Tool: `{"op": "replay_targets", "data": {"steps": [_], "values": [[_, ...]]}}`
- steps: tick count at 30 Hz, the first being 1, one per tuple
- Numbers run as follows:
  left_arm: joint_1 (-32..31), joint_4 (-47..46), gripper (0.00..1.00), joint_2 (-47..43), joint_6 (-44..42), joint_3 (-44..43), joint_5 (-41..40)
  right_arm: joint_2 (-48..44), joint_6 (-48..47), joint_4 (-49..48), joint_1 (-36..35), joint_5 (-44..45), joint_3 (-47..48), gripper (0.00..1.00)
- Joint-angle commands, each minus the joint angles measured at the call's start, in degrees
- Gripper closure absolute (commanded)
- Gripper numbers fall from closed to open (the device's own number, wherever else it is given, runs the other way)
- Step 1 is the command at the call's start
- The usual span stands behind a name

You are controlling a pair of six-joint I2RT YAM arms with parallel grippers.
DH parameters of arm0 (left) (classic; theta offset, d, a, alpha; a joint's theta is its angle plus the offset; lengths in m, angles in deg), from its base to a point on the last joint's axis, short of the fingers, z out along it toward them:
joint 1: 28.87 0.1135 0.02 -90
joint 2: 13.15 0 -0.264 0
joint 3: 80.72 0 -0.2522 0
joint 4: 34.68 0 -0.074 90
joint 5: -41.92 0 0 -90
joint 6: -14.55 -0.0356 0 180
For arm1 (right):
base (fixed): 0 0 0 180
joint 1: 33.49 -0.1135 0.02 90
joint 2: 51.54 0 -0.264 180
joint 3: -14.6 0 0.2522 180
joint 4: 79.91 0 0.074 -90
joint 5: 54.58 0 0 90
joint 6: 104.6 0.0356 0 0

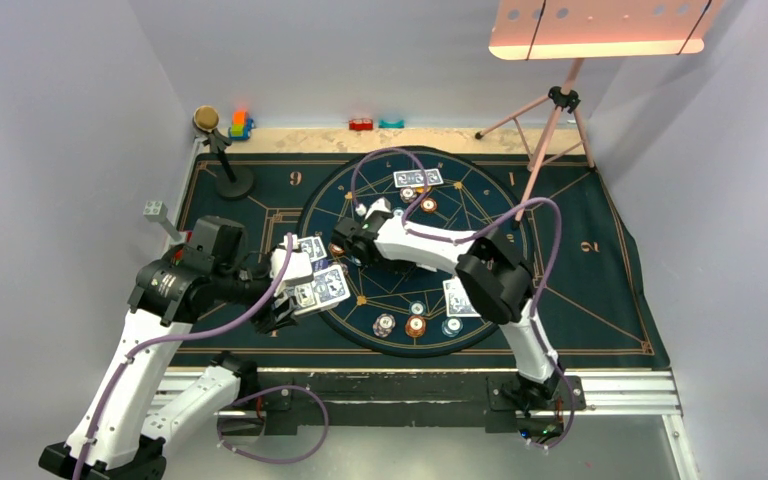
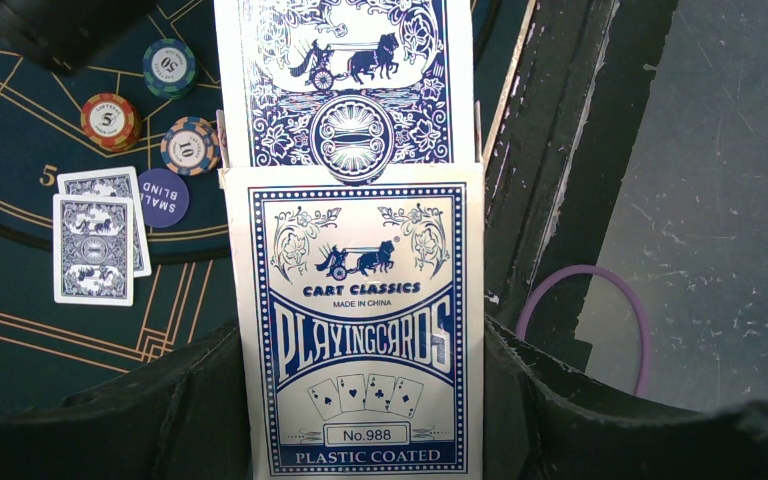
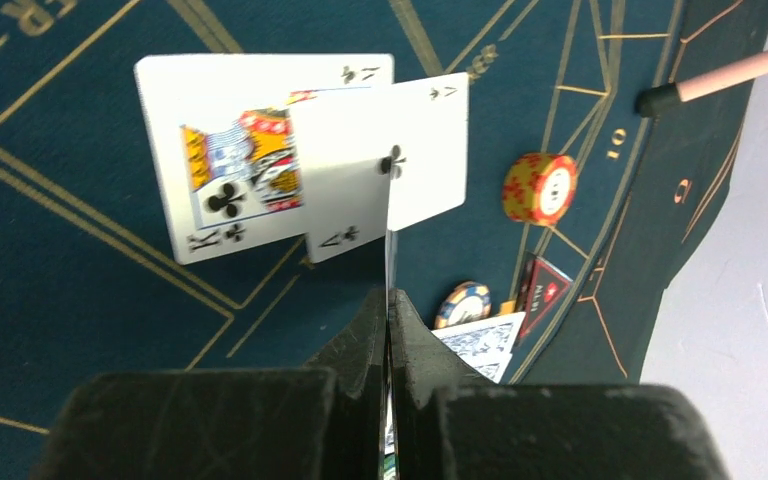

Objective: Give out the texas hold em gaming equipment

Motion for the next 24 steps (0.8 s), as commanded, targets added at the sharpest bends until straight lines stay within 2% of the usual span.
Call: {"op": "replay_targets", "data": {"steps": [1, 10, 16, 24], "values": [[0.4, -0.5, 1.0, -0.3, -0.3, -1.5, 1.6, 1.1, 2.4, -1.2, -2.2, 0.5, 2.9, 1.0], [0.4, -0.5, 1.0, -0.4, -0.3, -1.2, 1.4, 0.9, 0.3, -9.3, -2.8, -8.9, 1.8, 0.75], [0.4, -0.3, 1.0, -0.7, -0.5, -1.2, 1.2, 1.0, 0.0, -10.3, -2.7, -13.4, 2.8, 0.48], [0.4, -0.1, 1.0, -0.6, -0.7, -1.0, 1.0, -7.1, -1.3, -10.7, -1.7, -18.8, 1.6, 0.4]]}}
